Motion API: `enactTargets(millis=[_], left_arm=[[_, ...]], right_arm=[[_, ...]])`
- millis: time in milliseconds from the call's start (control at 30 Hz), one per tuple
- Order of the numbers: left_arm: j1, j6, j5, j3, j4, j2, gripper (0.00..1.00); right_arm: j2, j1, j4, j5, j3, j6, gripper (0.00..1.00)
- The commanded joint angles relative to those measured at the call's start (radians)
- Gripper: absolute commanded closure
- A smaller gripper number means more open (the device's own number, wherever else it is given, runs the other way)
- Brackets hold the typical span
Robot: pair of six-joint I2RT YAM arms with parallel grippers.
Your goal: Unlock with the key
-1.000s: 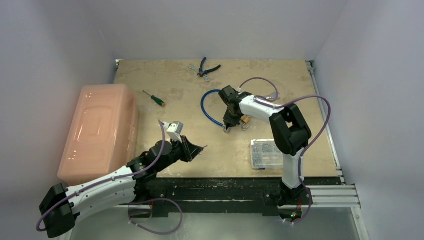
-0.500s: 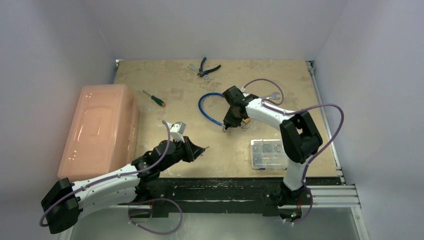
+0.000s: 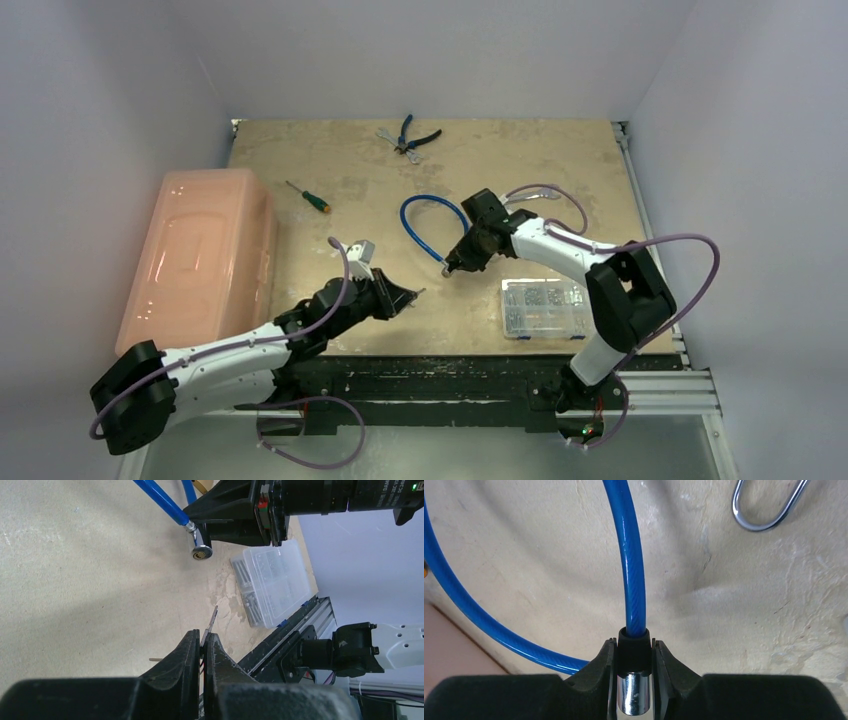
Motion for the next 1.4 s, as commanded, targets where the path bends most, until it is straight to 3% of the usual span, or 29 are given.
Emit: enactTargets(millis=[0, 633, 1367], left_arm=[[0.001, -0.040, -0.015, -0.005, 0.103, 0.026, 1.00], [-0.001, -0.104, -0.035, -0.031, 0.213, 0.152, 1.00], [-0.001, -0.186, -0.094, -0.047, 0.334, 0.250, 1.00]], right_arm=[[-0.063, 0.003, 0.105, -0.092, -0.044, 0.092, 1.00], [-0.124, 0.011, 0.199, -0.159, -0.183, 0.249, 1.00], [-0.086, 0.051, 0.286, -0.196, -0.190, 0.292, 1.00]])
